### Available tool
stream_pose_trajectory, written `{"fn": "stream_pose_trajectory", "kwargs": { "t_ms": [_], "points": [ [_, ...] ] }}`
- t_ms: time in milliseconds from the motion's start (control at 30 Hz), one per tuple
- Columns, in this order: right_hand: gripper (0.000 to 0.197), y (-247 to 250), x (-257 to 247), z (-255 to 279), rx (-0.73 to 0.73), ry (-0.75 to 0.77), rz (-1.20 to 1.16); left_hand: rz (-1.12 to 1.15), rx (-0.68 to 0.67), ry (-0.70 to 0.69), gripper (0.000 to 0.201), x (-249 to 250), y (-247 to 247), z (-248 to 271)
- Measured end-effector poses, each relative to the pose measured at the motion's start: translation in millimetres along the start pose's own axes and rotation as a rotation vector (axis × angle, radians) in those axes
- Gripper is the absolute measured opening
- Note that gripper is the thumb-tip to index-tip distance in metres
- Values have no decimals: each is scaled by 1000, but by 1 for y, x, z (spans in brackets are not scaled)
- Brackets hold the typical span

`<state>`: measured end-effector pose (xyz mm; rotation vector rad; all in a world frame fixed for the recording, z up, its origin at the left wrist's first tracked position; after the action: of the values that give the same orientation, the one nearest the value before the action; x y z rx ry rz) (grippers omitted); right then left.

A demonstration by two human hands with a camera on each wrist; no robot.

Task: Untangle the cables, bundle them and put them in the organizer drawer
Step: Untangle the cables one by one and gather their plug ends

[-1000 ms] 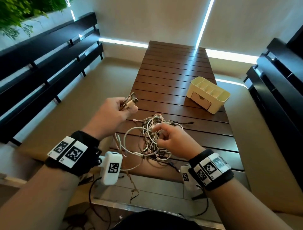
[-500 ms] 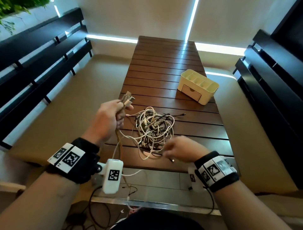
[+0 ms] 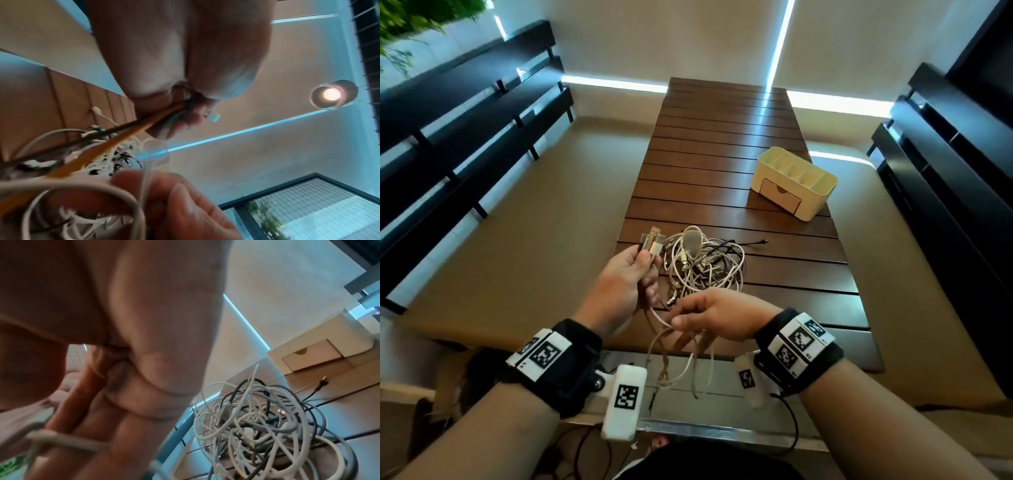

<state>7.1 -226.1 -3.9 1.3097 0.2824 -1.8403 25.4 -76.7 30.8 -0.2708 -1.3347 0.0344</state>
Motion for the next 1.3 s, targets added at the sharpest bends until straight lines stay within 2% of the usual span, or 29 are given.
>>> {"fn": "stream_pose_trajectory", "kwargs": {
  "t_ms": [67, 133, 233, 333, 400, 433, 533, 567, 600, 667, 767, 867, 967, 1033, 1300],
  "points": [
    [24, 10, -1, -1, 116, 13, 95, 36, 58, 14, 29, -9, 13, 2],
    [20, 28, -7, -2, 365, 70, 201, 79, 108, 20, 29, -14, 23, 3],
    [12, 55, -6, -6, 725, 165, 229, 109, 152, 33, 33, -17, 36, 2],
    [21, 67, 4, -18, 872, 203, 273, 101, 167, 46, 38, -19, 43, 1],
    [33, 70, 12, -29, 856, 166, 321, 86, 188, 53, 39, -19, 47, 0],
    [35, 70, 17, -36, 810, 98, 367, 78, 197, 53, 38, -18, 48, -1],
    [37, 79, 31, -49, 594, -287, 662, 76, 203, 35, 37, -15, 52, -5],
    [38, 85, 29, -48, 559, -384, 750, 76, 200, 28, 36, -14, 53, -6],
    [38, 92, 22, -47, 572, -416, 802, 77, 195, 23, 36, -14, 54, -9],
    [31, 107, -3, -44, 669, -363, 803, 60, 183, 18, 35, -14, 57, -14],
    [21, 123, -35, -55, 806, -112, 655, 13, 170, 19, 33, -15, 58, -23],
    [16, 130, -43, -83, 740, 79, 501, -4, 159, 30, 31, -16, 57, -32],
    [7, 129, -29, -113, 566, 46, 467, -21, 147, 30, 30, -14, 53, -41],
    [13, 127, -14, -129, 472, -12, 502, -23, 148, 24, 30, -14, 51, -48],
    [16, 132, 16, -159, 431, -175, 726, -27, 140, 47, 29, -23, 50, -70]
  ]
}}
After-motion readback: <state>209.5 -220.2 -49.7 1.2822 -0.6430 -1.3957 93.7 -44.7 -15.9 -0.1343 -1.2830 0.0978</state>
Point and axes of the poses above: each hand's wrist, its own z-axis away from the middle knuckle, its own y-axis out of the back of the hand, x = y × z, the point moved 5 cm from there along -z, towards the middle knuckle, and after that the axes turned 1 degree about x, right-handed, at the moved point
